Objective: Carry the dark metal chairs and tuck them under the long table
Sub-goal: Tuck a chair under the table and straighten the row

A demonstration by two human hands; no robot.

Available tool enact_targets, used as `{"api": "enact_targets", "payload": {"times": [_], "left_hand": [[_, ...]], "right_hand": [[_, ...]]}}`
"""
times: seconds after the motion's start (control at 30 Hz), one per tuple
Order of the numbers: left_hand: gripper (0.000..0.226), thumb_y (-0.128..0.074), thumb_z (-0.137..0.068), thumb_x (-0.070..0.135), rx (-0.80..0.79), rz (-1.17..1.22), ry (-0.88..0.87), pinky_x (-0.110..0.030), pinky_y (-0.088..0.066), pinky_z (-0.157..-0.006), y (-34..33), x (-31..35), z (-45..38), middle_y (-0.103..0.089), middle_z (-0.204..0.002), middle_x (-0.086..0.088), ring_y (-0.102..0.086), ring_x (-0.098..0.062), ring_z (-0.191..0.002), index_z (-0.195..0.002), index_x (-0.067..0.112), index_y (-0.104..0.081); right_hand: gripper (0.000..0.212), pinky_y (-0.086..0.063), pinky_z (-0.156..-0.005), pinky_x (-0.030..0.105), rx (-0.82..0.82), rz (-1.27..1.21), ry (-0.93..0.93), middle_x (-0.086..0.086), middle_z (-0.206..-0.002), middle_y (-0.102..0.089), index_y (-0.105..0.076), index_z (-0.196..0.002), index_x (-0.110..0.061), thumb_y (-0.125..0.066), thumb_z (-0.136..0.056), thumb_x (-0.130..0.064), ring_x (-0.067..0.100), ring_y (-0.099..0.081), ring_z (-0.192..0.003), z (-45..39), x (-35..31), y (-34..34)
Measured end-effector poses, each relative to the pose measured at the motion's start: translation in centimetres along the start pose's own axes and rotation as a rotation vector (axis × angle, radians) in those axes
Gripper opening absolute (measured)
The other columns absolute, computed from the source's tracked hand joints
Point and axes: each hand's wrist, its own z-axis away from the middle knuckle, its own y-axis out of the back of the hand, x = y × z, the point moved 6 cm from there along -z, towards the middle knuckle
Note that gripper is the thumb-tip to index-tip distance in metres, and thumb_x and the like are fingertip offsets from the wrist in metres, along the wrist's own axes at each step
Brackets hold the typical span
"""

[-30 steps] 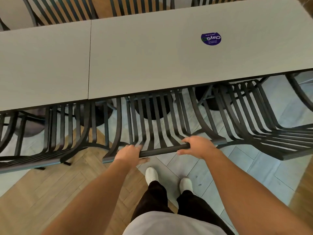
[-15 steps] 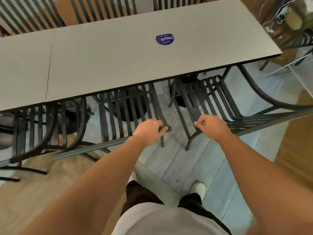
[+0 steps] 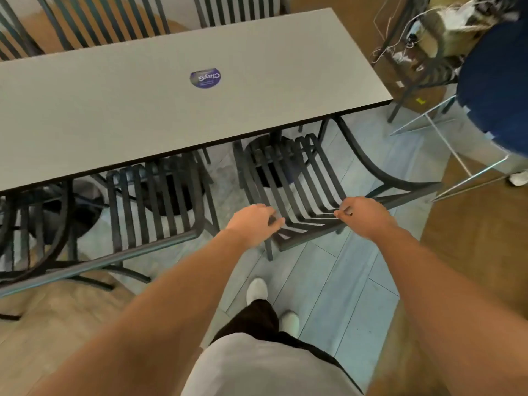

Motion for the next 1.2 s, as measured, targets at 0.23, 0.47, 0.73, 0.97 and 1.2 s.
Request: {"api": "enact_targets", "payload": {"times": [0.23, 0.47, 0.73, 0.97, 1.2], "left_hand": [[0.046, -0.041, -0.107, 0.057, -0.034, -0.026, -0.02, -0.04, -0.056, -0.086, 0.8, 2.6, -4.5, -0.068, -0.113, 0.0, -0.064, -0.021, -0.099, -0.124, 0.022, -0.064], [0.053, -0.037, -0.105, 0.062, -0.076, -0.001, 0.078, -0.044, -0.056, -0.091, -0.6, 4.3, -6.4, -0.068, -0.117, 0.0, -0.065, -0.022, -0.105, -0.129, 0.023, -0.064], [0.07, -0.033, -0.096, 0.079, -0.107, 0.121, 0.35, -0.042, -0.055, -0.093, -6.8, 7.9, -5.8, -0.067, -0.118, 0.0, -0.064, -0.022, -0.107, -0.131, 0.027, -0.064], [0.08, -0.048, -0.094, 0.075, -0.099, 0.12, 0.468, -0.043, -0.047, -0.108, -10.4, 10.7, -6.1, -0.053, -0.144, -0.008, -0.052, -0.027, -0.132, -0.156, 0.025, -0.041], [0.039, -0.052, -0.107, 0.038, -0.122, 0.009, 0.458, -0.042, -0.057, -0.09, -11.0, 10.5, -7.4, -0.063, -0.116, -0.003, -0.065, -0.025, -0.104, -0.146, 0.035, -0.048]], "right_hand": [[0.032, -0.054, -0.088, 0.042, 0.008, -0.019, -0.03, 0.007, -0.108, -0.072, -0.068, -0.117, -0.018, -0.058, -0.102, -0.046, 0.026, -0.065, -0.099, -2.2, 3.3, 1.6], [0.033, -0.055, -0.09, 0.042, -0.075, -0.014, 0.052, 0.006, -0.111, -0.072, -0.067, -0.119, -0.019, -0.061, -0.101, -0.046, 0.025, -0.065, -0.1, -5.8, 6.6, 2.1], [0.072, -0.051, -0.103, 0.045, -0.281, 0.102, 0.205, 0.004, -0.133, -0.065, -0.058, -0.141, -0.025, -0.055, -0.089, -0.075, 0.026, -0.06, -0.123, -9.3, 12.8, 1.2], [0.059, -0.052, -0.086, 0.034, -0.326, 0.337, 0.411, -0.006, -0.105, -0.06, -0.061, -0.116, -0.03, -0.059, -0.083, -0.08, 0.016, -0.061, -0.101, -12.1, 16.4, 0.2], [0.042, -0.054, -0.076, 0.035, -0.19, 0.431, 0.405, -0.005, -0.086, -0.064, -0.061, -0.093, -0.032, -0.056, -0.089, -0.074, 0.02, -0.065, -0.089, -13.1, 16.6, -0.5]]}}
